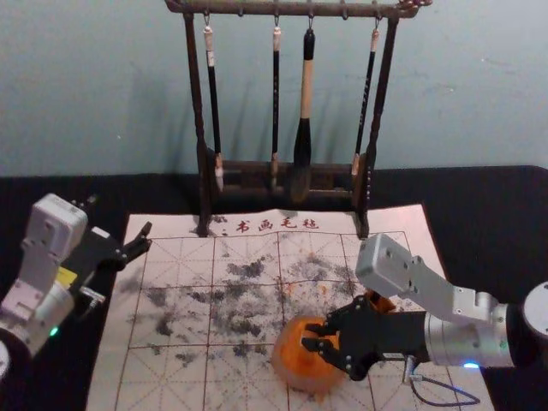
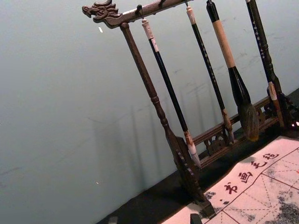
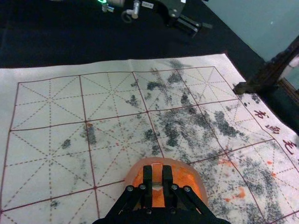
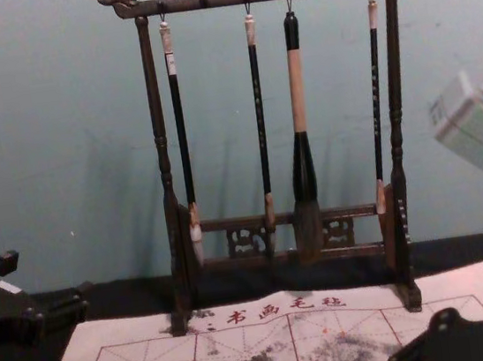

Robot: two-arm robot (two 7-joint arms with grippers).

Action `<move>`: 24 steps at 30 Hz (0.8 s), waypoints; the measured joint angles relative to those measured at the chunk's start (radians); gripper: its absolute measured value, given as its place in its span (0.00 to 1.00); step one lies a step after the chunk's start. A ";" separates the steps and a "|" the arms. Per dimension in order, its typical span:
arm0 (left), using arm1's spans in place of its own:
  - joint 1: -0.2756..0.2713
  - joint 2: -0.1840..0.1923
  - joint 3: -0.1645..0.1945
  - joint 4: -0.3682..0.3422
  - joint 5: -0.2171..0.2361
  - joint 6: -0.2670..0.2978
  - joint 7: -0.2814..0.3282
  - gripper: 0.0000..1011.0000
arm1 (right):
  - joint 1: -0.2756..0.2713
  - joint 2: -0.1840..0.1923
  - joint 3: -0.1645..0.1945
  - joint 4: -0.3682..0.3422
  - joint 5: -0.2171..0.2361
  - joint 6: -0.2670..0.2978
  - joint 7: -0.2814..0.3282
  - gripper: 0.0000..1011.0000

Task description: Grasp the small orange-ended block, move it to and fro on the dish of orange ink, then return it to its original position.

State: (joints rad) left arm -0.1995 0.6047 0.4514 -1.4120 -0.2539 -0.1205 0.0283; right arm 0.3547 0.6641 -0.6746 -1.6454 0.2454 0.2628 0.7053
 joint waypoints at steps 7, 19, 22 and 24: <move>0.000 0.000 0.000 0.000 0.000 0.000 0.000 0.99 | 0.019 -0.014 -0.002 0.024 -0.002 0.019 -0.007 0.09; 0.000 0.000 0.000 0.000 0.000 0.000 0.000 0.99 | 0.028 -0.018 0.010 0.040 0.001 0.048 -0.026 0.09; 0.000 0.000 0.000 0.000 0.000 0.000 0.000 0.99 | 0.023 -0.012 0.017 0.037 0.004 0.053 -0.031 0.09; 0.000 0.000 0.000 0.000 0.000 0.000 0.000 0.99 | 0.019 -0.006 0.023 0.033 0.007 0.057 -0.035 0.09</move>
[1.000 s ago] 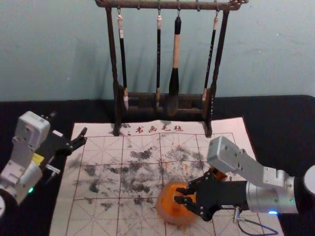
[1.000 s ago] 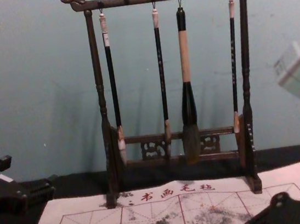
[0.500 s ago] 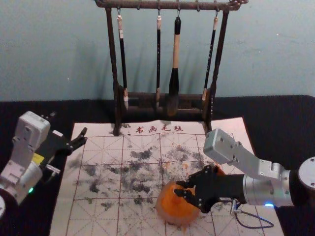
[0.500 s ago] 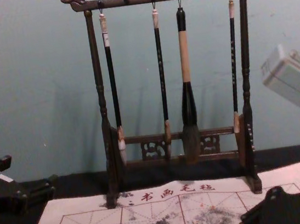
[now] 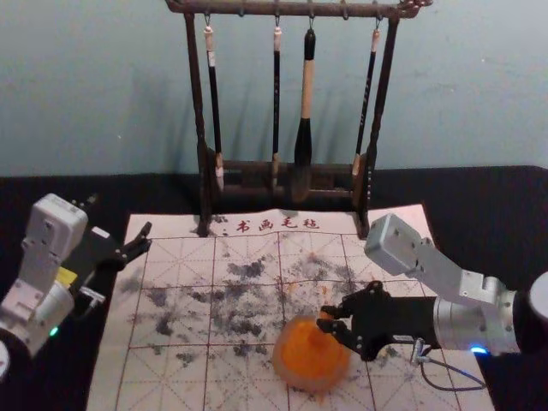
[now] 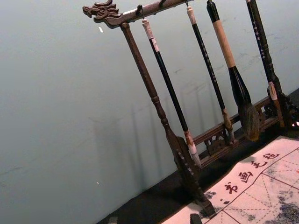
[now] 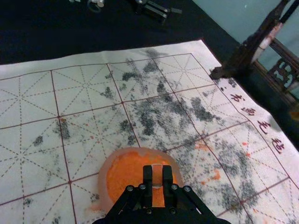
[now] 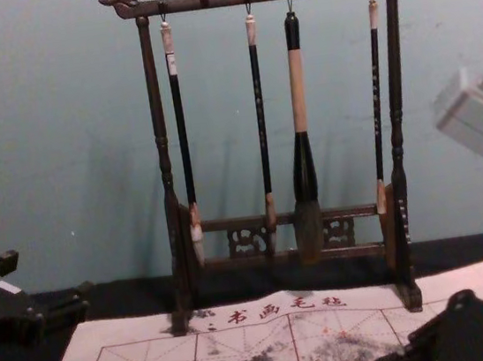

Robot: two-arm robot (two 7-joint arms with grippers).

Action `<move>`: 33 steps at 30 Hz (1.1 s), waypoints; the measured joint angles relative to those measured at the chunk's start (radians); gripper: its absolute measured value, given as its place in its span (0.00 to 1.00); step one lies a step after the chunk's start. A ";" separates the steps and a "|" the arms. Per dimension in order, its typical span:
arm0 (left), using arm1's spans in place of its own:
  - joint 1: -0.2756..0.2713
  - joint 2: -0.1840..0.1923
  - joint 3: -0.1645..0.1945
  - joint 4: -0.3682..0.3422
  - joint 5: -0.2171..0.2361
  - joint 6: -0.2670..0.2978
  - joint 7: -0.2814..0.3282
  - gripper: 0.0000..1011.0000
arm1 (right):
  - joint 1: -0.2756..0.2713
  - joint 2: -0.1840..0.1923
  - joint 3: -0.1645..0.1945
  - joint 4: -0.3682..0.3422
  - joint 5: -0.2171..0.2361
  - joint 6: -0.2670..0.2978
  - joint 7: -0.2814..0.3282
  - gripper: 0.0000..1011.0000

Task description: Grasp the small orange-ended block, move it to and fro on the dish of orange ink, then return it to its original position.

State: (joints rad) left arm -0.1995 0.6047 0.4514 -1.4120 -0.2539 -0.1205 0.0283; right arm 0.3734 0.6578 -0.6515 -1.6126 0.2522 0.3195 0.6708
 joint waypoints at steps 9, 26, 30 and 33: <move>0.000 0.000 0.000 0.000 0.000 0.000 0.000 0.99 | -0.021 0.029 0.020 -0.031 0.012 0.018 -0.007 0.09; 0.000 0.000 0.000 0.000 0.000 0.000 0.000 0.99 | -0.048 0.064 0.027 -0.080 0.033 0.025 0.006 0.09; 0.000 0.000 0.000 0.000 0.000 0.000 0.000 0.99 | -0.049 0.069 0.026 -0.088 0.037 0.022 0.012 0.09; 0.000 0.000 0.000 0.000 0.000 0.000 0.000 0.99 | -0.050 0.072 0.020 -0.094 0.040 0.021 0.019 0.09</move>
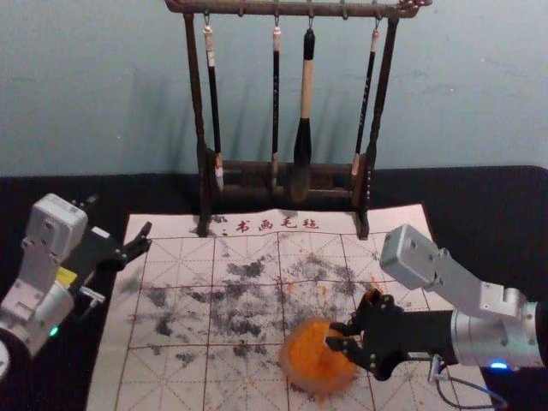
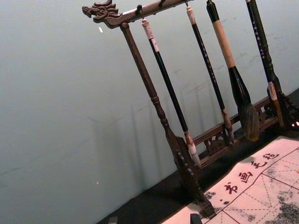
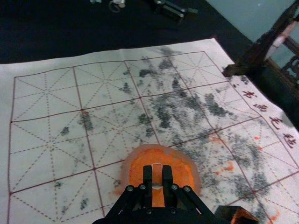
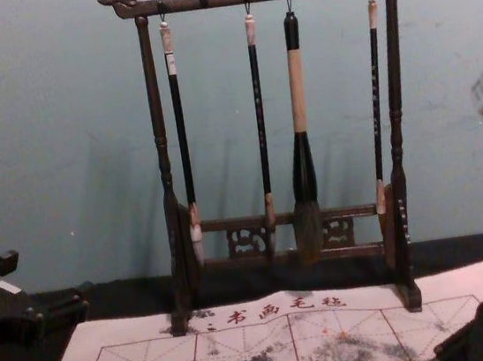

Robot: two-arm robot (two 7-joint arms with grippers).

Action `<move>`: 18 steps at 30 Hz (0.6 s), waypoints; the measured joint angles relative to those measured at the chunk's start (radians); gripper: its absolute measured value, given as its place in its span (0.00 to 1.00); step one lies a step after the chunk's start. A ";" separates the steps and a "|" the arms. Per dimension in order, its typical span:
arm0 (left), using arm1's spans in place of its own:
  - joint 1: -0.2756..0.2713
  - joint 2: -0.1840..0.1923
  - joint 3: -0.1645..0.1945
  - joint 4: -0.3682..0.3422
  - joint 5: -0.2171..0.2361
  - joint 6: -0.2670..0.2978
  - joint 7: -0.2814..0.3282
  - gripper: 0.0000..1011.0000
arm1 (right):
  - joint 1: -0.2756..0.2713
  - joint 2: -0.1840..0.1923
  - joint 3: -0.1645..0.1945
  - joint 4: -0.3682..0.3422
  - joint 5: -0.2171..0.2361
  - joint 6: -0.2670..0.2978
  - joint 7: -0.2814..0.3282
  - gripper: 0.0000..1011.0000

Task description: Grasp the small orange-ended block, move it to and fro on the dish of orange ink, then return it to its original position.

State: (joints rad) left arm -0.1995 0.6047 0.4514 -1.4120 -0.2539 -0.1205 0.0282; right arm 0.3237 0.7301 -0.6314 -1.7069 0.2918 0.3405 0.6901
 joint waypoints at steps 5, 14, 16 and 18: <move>0.000 0.000 0.000 0.000 0.000 0.000 0.000 0.99 | 0.004 0.002 -0.014 -0.004 0.000 -0.003 0.011 0.09; 0.000 0.000 0.000 0.000 0.000 0.000 0.000 0.99 | 0.020 -0.006 -0.036 -0.002 -0.006 -0.005 0.021 0.09; 0.000 0.000 0.000 0.000 0.000 0.000 0.000 0.99 | 0.026 -0.010 -0.041 0.003 -0.008 -0.005 0.023 0.09; 0.000 0.000 0.000 0.000 0.000 0.000 0.000 0.99 | 0.031 -0.014 -0.046 0.007 -0.009 -0.003 0.025 0.09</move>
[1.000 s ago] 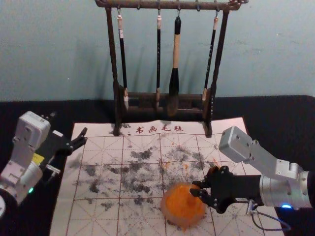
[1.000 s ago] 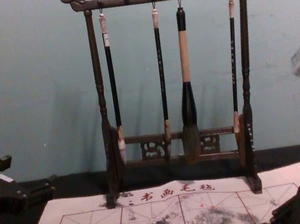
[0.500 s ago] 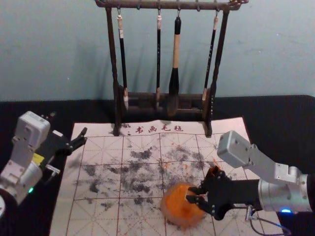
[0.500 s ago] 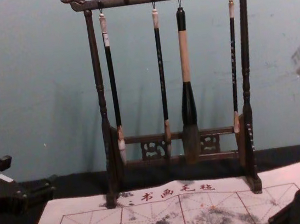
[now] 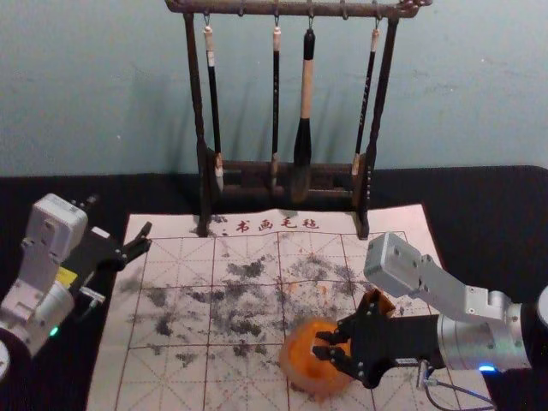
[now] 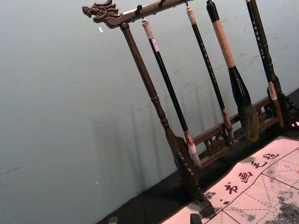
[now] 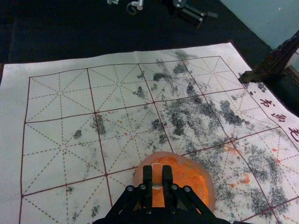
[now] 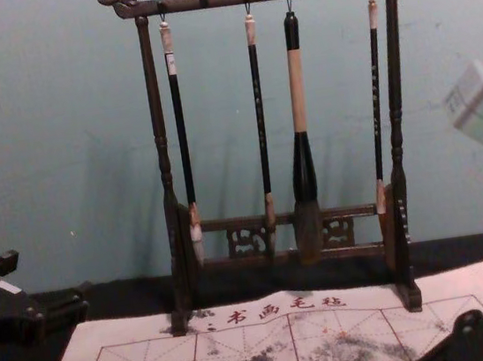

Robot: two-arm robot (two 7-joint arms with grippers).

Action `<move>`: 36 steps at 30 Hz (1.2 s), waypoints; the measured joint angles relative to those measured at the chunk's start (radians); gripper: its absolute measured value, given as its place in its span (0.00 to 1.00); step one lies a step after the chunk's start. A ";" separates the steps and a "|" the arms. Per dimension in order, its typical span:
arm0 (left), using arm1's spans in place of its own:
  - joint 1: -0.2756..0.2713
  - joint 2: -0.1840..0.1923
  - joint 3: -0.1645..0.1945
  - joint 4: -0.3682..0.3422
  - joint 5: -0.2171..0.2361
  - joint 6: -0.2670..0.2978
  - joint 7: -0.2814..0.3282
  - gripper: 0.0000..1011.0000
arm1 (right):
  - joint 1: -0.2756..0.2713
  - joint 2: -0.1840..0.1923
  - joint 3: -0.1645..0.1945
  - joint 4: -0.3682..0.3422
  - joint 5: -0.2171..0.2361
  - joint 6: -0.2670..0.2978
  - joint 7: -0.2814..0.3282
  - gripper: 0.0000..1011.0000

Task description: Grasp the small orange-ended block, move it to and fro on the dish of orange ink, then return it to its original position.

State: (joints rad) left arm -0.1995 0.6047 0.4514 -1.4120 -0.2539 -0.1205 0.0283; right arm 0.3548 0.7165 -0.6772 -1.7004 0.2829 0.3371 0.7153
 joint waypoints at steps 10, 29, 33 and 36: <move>0.000 0.000 0.000 0.000 0.000 0.000 0.000 0.99 | 0.026 -0.019 -0.012 0.029 -0.002 0.010 0.002 0.09; 0.000 0.000 0.000 0.000 0.000 0.000 0.000 0.99 | 0.044 -0.025 0.003 0.063 0.002 0.027 -0.023 0.09; 0.000 0.000 0.000 0.000 0.000 0.000 0.000 0.99 | 0.042 -0.019 0.010 0.062 0.004 0.029 -0.028 0.09; 0.000 0.000 0.000 0.000 0.000 0.000 0.000 0.99 | 0.038 -0.012 0.016 0.056 0.007 0.032 -0.029 0.09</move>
State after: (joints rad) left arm -0.1995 0.6047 0.4514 -1.4120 -0.2539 -0.1206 0.0283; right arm 0.3932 0.7044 -0.6614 -1.6447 0.2897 0.3686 0.6868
